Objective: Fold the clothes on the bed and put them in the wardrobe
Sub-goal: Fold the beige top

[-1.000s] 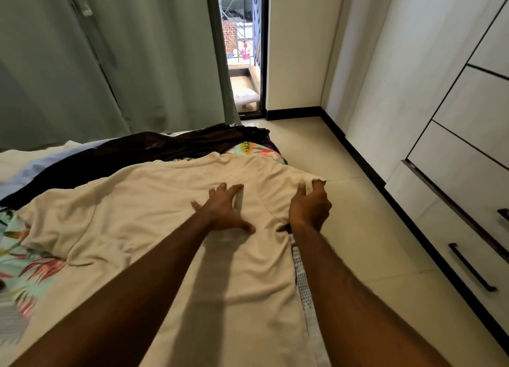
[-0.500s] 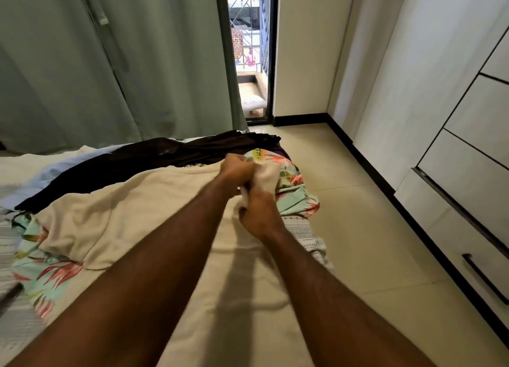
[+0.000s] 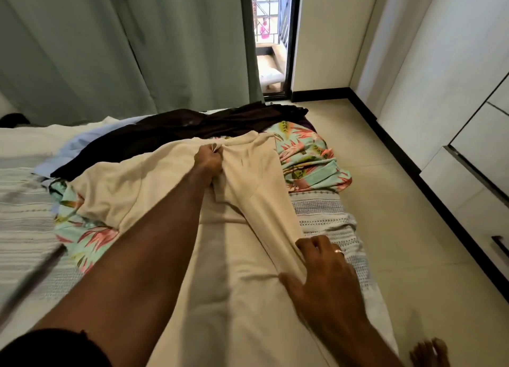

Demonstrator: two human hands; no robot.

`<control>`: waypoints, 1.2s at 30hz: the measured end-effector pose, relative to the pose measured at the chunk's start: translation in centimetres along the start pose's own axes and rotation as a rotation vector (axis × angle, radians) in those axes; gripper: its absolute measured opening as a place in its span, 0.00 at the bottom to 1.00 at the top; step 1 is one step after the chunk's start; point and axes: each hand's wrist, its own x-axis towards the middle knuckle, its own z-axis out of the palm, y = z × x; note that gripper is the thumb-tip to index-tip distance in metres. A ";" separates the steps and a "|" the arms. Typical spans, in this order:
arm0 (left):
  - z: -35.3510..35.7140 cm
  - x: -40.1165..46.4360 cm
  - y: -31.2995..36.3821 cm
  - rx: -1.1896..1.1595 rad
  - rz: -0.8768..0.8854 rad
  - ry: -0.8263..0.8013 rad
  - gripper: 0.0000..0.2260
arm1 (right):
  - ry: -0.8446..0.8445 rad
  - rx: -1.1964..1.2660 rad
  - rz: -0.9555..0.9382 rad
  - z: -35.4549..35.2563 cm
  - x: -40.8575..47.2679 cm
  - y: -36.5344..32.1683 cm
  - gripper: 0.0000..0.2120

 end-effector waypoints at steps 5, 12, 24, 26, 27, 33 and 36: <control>-1.0 -2.2 0.1 0.176 0.082 0.117 0.13 | 0.106 -0.166 -0.075 0.5 -4.5 -0.4 0.30; -1.0 -11.6 -1.9 0.247 0.250 0.243 0.29 | -0.005 -0.134 -0.072 0.7 -9.3 0.4 0.13; 2.3 -28.6 -4.4 -0.244 -0.350 -0.286 0.14 | -0.106 -0.008 0.058 -3.4 -14.1 2.5 0.07; 1.8 -29.2 -3.7 -0.334 -0.389 -0.340 0.10 | -0.104 0.051 0.025 -4.0 -15.1 1.8 0.10; 1.5 -29.3 -3.4 -0.378 -0.405 -0.337 0.09 | -0.143 0.063 0.029 -4.1 -15.6 1.6 0.12; 0.5 -30.1 -3.2 -0.488 -0.431 -0.259 0.13 | -0.459 -0.116 0.042 -4.9 -18.6 2.1 0.18; 0.0 -30.7 -2.8 -0.493 -0.409 -0.248 0.10 | -0.478 -0.066 -0.029 -5.7 -19.0 2.7 0.18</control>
